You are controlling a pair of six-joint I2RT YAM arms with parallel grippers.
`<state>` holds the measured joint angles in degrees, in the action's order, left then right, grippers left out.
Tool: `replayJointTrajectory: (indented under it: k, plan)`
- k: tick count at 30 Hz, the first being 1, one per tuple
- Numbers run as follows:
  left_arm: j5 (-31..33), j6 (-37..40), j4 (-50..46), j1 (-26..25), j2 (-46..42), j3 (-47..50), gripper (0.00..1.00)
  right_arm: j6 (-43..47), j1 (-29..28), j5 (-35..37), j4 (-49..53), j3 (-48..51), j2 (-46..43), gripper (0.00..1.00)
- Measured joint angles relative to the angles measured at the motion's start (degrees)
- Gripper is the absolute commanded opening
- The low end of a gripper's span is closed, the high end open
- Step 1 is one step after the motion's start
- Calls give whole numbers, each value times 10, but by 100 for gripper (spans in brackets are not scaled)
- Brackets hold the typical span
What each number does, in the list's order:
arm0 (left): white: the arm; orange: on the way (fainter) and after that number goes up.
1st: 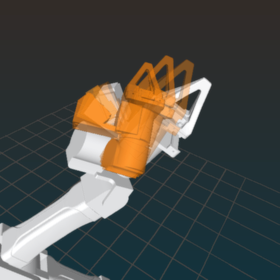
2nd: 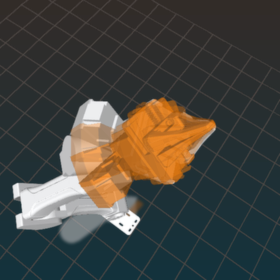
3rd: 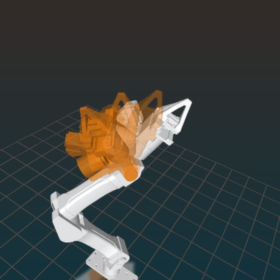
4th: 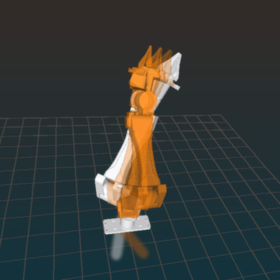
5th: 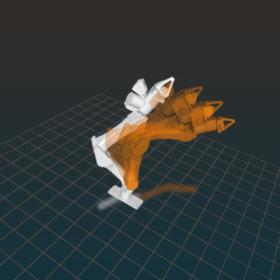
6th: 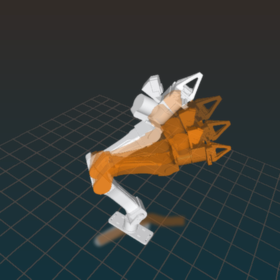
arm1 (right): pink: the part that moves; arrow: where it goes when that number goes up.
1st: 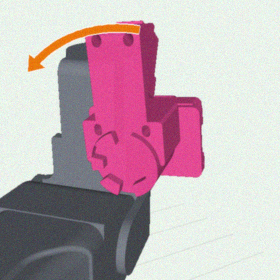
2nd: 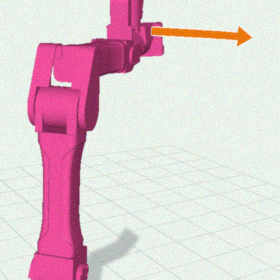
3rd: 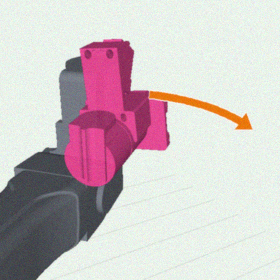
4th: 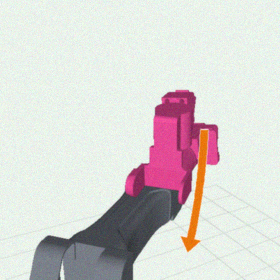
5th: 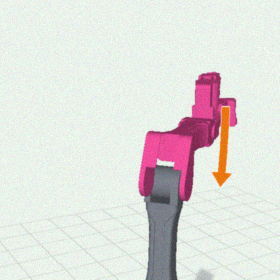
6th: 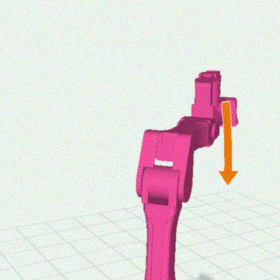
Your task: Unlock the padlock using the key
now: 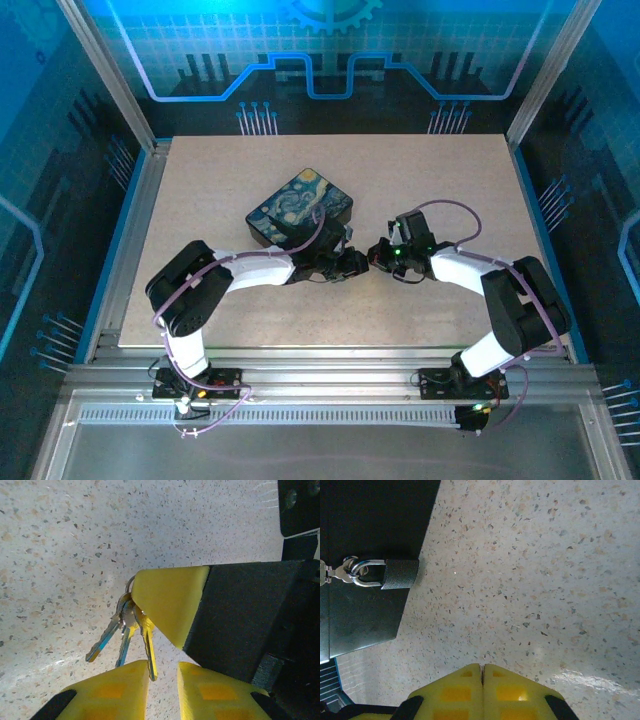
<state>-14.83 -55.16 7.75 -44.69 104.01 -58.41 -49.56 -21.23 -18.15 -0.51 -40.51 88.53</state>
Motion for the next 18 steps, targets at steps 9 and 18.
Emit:
replayJointTrajectory:
  k: [9, 18]
  plan:
    - [9, 14, -14, 3, 0, 0, 22, -4, -5, 2, 0, 0, 0, 2]
    - [26, 26, -23, 3, 1, -1, 17, -13, -10, 2, 0, 0, -3, 1]
